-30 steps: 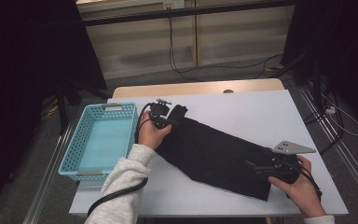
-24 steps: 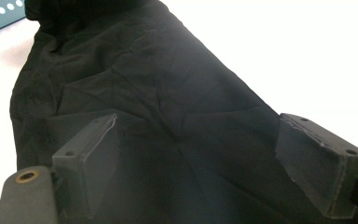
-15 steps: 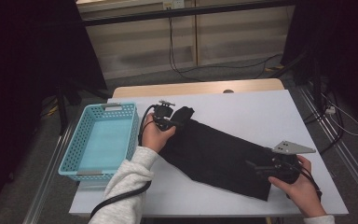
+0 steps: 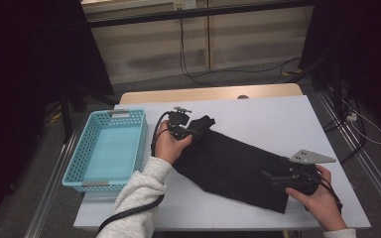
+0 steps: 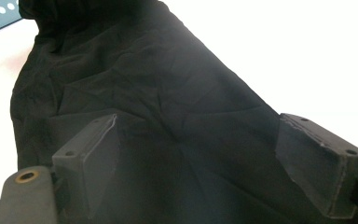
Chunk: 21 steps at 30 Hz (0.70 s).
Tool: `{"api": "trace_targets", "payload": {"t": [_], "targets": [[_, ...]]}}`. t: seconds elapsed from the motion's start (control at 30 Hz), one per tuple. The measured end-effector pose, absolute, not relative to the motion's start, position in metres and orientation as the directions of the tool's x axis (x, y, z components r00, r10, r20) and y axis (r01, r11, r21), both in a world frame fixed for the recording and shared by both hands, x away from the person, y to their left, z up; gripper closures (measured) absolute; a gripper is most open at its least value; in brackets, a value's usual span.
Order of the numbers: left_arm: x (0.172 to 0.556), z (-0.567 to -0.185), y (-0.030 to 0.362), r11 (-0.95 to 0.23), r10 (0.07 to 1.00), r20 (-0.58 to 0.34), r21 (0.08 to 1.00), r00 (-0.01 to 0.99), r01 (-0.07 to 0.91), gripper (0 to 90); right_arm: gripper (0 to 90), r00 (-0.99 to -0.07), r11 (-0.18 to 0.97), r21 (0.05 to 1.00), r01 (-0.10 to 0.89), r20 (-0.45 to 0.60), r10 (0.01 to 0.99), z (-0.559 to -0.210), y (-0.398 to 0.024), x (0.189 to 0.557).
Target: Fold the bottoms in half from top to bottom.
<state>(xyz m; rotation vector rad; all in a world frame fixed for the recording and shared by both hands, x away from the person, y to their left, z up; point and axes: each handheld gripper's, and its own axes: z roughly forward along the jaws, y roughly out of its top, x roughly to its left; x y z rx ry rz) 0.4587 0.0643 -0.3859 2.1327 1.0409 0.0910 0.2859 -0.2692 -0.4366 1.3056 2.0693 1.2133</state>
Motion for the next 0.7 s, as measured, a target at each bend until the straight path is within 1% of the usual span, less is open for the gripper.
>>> {"api": "trace_targets", "payload": {"t": [0.7], "targets": [[0.447,-0.389,0.051,-0.405,0.676,-0.256,0.654,0.691,0.639,85.2,14.2,-0.479,0.184,0.836,0.517,0.104,0.872,-0.436,-0.269,0.286]]}}
